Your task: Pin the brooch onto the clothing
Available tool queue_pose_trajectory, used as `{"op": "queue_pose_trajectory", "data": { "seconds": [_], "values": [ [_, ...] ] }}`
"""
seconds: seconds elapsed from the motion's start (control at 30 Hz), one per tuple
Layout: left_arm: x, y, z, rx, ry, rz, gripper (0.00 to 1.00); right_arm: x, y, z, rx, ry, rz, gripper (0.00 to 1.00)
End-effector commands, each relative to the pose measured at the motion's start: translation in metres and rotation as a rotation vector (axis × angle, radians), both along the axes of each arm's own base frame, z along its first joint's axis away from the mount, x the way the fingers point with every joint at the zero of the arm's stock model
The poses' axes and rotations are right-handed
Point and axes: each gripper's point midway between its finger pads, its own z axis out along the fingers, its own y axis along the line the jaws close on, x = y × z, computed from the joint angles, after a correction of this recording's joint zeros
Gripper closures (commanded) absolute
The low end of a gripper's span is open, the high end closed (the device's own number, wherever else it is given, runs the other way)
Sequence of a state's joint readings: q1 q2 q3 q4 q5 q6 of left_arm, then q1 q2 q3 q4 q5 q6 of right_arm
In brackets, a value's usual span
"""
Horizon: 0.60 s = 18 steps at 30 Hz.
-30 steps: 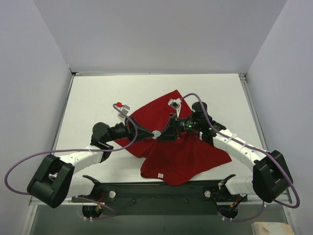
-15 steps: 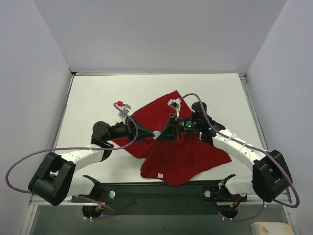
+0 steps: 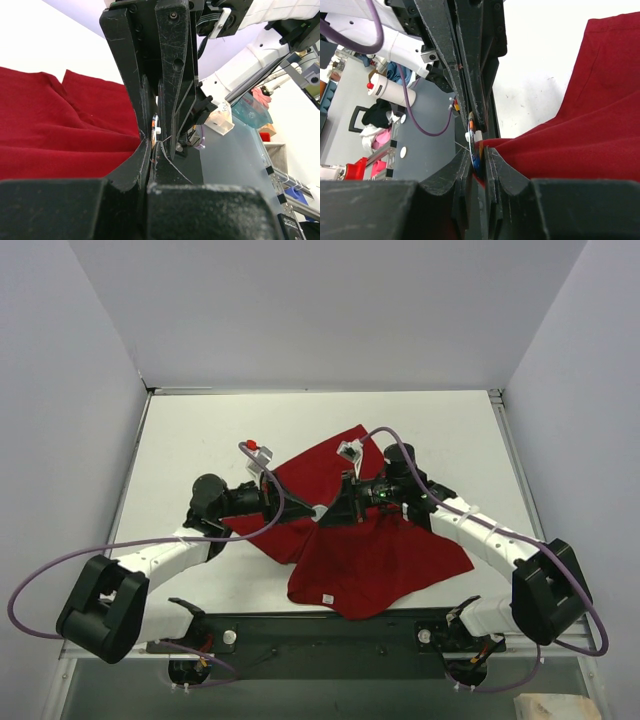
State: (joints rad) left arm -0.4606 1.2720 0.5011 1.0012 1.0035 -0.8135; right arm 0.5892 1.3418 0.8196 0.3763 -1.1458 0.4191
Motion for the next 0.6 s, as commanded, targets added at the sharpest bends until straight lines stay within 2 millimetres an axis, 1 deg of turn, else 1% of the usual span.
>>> {"op": "queue_pose_trajectory", "data": {
  "seconds": [0.0, 0.07, 0.1, 0.13, 0.2, 0.23, 0.27, 0.33, 0.37, 0.4, 0.43, 0.47, 0.53, 0.57],
  "values": [
    [0.005, -0.003, 0.026, 0.004, -0.127, 0.022, 1.00, 0.004, 0.014, 0.017, 0.021, -0.080, 0.028, 0.93],
    [0.007, -0.003, 0.030, 0.018, -0.165, 0.034, 1.00, 0.007, 0.013, 0.012, -0.009, -0.066, 0.014, 0.95],
    [0.008, -0.003, 0.025, 0.043, -0.143, 0.037, 1.00, 0.010, 0.014, 0.013, -0.013, -0.066, 0.005, 0.96],
    [0.007, -0.004, 0.028, 0.049, -0.154, 0.039, 1.00, 0.011, 0.015, 0.011, -0.022, -0.062, -0.003, 0.98],
    [0.008, -0.005, 0.024, 0.085, -0.160, 0.049, 1.00, 0.013, 0.015, 0.010, -0.032, -0.058, -0.013, 0.99],
    [0.007, -0.006, 0.028, 0.090, -0.176, 0.052, 1.00, 0.016, 0.015, 0.011, -0.038, -0.060, -0.024, 1.00],
    [0.008, -0.006, 0.024, 0.115, -0.175, 0.061, 1.00, 0.016, 0.015, 0.010, -0.042, -0.056, -0.025, 1.00],
    [0.006, -0.008, 0.024, 0.144, -0.190, 0.062, 1.00, 0.018, 0.015, 0.010, -0.054, -0.052, -0.040, 1.00],
    [0.009, -0.008, 0.023, 0.157, -0.193, 0.081, 1.00, 0.019, 0.015, 0.010, -0.060, -0.050, -0.046, 1.00],
    [0.008, -0.008, 0.025, 0.163, -0.209, 0.088, 1.00, 0.021, 0.015, 0.011, -0.061, -0.052, -0.051, 1.00],
    [0.005, -0.011, 0.023, 0.189, -0.218, 0.083, 1.00, 0.021, 0.015, 0.009, -0.072, -0.043, -0.055, 1.00],
    [0.009, -0.011, 0.024, 0.204, -0.228, 0.109, 1.00, 0.022, 0.014, 0.009, -0.076, -0.043, -0.061, 1.00],
    [0.004, -0.014, 0.025, 0.237, -0.255, 0.109, 1.00, 0.023, 0.014, 0.011, -0.084, -0.041, -0.068, 1.00],
    [0.006, -0.015, 0.023, 0.255, -0.260, 0.127, 1.00, 0.026, 0.014, 0.009, -0.095, -0.041, -0.086, 1.00]
  ]
}}
